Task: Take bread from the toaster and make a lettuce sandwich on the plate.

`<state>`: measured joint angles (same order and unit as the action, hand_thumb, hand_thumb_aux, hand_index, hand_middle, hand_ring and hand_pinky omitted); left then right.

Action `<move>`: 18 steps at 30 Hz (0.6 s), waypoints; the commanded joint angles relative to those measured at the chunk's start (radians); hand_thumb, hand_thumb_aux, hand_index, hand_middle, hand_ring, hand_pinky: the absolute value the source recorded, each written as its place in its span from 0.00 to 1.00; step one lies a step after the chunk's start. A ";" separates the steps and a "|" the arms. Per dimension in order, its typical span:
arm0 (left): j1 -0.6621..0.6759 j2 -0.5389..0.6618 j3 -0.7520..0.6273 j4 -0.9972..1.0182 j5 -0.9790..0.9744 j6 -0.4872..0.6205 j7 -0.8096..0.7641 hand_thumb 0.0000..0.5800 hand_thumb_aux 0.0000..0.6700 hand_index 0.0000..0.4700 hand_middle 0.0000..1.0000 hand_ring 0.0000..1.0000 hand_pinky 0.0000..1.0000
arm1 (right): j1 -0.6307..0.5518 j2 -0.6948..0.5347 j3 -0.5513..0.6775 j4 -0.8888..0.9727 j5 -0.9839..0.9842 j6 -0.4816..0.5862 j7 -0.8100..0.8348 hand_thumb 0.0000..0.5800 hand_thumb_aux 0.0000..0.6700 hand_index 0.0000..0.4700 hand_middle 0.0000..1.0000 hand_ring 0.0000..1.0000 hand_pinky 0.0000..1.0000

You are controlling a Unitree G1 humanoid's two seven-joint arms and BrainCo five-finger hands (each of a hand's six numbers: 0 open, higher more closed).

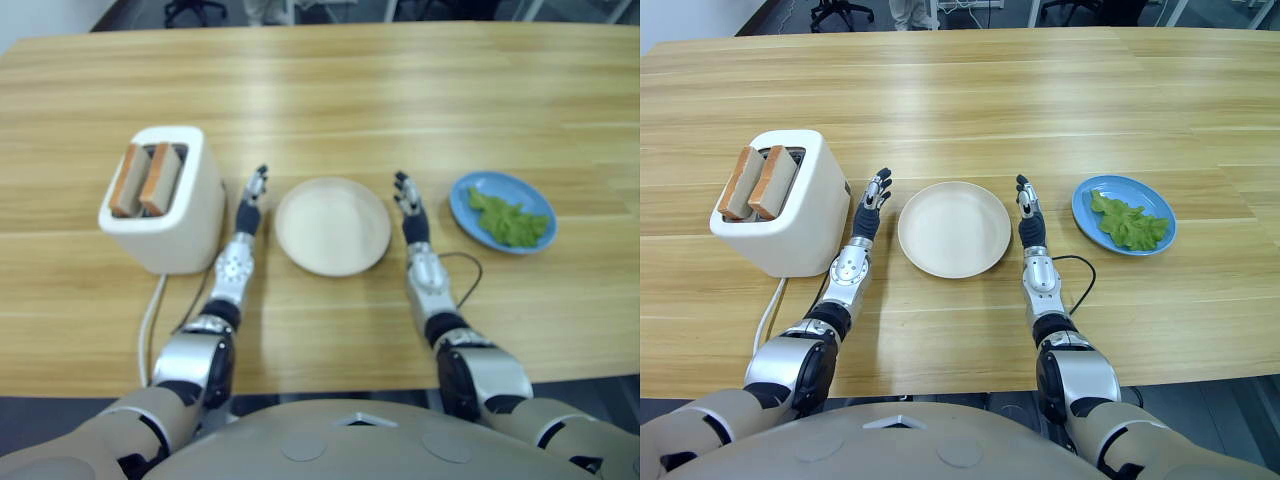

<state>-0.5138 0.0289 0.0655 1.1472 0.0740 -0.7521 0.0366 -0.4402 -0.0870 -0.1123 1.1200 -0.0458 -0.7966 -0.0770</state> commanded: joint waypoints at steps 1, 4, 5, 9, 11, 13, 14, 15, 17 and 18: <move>0.011 0.004 -0.006 0.010 0.006 0.005 -0.001 0.00 0.00 0.00 0.00 0.00 0.00 | 0.010 0.002 0.000 0.005 0.002 0.017 0.001 0.00 0.00 0.00 0.00 0.00 0.00; 0.012 0.003 -0.007 0.010 0.006 0.005 -0.005 0.00 0.00 0.00 0.00 0.00 0.00 | 0.010 0.002 0.000 0.006 0.003 0.017 0.001 0.00 0.00 0.00 0.00 0.00 0.00; 0.012 0.003 -0.008 0.010 0.007 0.004 -0.006 0.00 0.00 0.00 0.00 0.00 0.00 | 0.010 0.002 -0.001 0.006 0.003 0.017 0.001 0.00 0.00 0.00 0.00 0.00 0.00; 0.028 -0.007 0.000 -0.060 -0.030 -0.002 -0.059 0.00 0.00 0.00 0.00 0.00 0.00 | 0.011 0.003 0.001 0.004 0.001 0.017 0.000 0.00 0.00 0.00 0.00 0.00 0.00; 0.084 -0.008 -0.022 -0.288 -0.051 -0.003 -0.099 0.00 0.00 0.00 0.00 0.00 0.00 | 0.012 0.003 0.002 0.003 0.001 0.018 0.000 0.00 0.00 0.00 0.00 0.00 0.00; 0.163 -0.002 -0.052 -0.610 -0.088 0.081 -0.139 0.00 0.00 0.00 0.00 0.00 0.00 | 0.012 0.002 0.001 0.007 0.001 0.021 0.002 0.00 0.00 0.00 0.00 0.00 0.00; 0.201 0.016 -0.065 -0.820 -0.112 0.163 -0.155 0.00 0.00 0.00 0.00 0.00 0.00 | 0.015 0.003 0.000 0.008 0.001 0.021 -0.002 0.00 0.00 0.00 0.00 0.00 0.00; 0.233 0.034 -0.075 -1.003 -0.142 0.250 -0.170 0.00 0.00 0.00 0.00 0.00 0.00 | 0.016 0.004 0.000 0.010 0.000 0.022 -0.005 0.00 0.00 0.00 0.00 0.00 0.00; 0.279 0.078 -0.087 -1.301 -0.229 0.424 -0.193 0.00 0.00 0.00 0.00 0.00 0.00 | 0.015 0.011 0.003 0.013 -0.003 0.025 -0.011 0.00 0.00 0.00 0.00 0.00 0.00; 0.293 0.100 -0.085 -1.406 -0.276 0.504 -0.199 0.00 0.00 0.00 0.00 0.00 0.00 | 0.013 0.016 0.004 0.013 -0.004 0.026 -0.013 0.00 0.00 0.00 0.00 0.00 0.00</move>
<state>-0.2536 0.1037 -0.0059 -0.0802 -0.1240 -0.4043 -0.1431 -0.4321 -0.0806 -0.1117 1.1247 -0.0465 -0.7867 -0.0826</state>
